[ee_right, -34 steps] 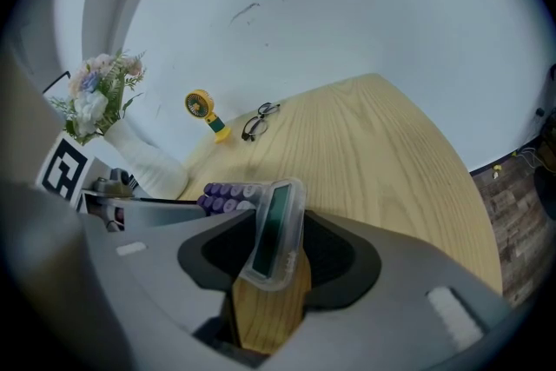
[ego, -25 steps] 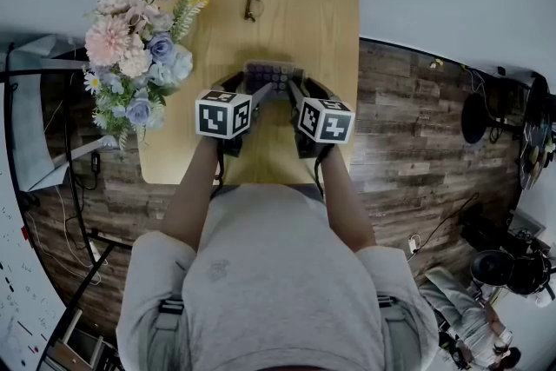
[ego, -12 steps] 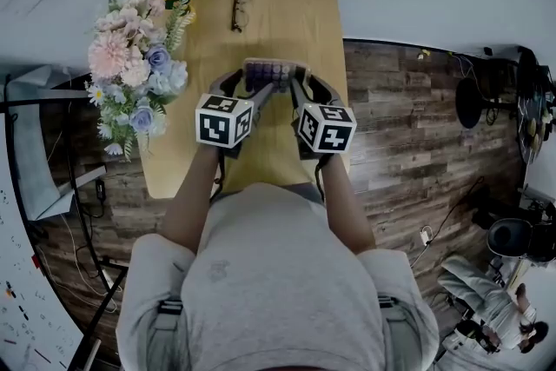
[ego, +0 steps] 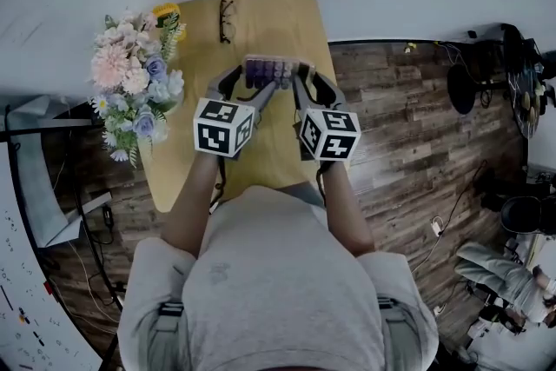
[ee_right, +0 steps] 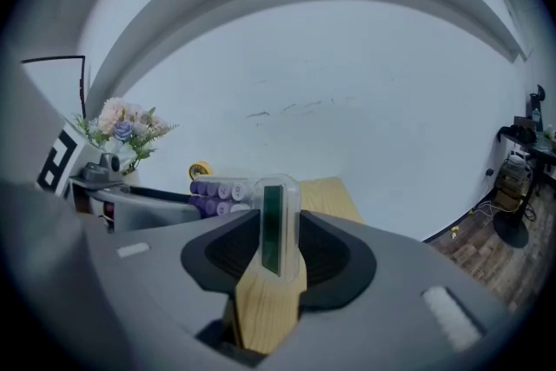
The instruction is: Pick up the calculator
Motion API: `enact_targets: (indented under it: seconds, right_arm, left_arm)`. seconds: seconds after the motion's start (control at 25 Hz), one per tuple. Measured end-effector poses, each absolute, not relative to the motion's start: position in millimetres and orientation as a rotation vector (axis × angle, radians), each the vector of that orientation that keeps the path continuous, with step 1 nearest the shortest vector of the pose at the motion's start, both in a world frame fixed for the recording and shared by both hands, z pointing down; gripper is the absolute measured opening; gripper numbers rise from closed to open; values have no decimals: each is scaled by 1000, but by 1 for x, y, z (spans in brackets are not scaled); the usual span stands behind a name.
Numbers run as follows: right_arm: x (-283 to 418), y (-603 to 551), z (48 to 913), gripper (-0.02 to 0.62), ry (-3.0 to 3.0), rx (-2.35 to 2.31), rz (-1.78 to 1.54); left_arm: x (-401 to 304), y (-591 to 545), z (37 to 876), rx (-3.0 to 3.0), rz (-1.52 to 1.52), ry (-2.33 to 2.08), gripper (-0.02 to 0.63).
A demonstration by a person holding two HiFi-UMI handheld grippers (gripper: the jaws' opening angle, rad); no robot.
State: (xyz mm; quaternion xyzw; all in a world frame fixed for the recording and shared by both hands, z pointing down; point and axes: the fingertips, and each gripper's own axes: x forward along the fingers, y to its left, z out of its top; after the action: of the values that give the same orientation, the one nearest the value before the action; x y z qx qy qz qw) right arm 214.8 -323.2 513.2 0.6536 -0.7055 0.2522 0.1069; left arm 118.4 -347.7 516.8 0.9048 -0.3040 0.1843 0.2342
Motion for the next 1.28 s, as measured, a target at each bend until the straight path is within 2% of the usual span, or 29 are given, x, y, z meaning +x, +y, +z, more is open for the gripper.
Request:
enact_targets:
  seconds: [1.28]
  right_arm:
    - [216,-262,366,143,-2087,2244,193]
  left_arm:
    - [126,-305,374,2868,199,-803,322]
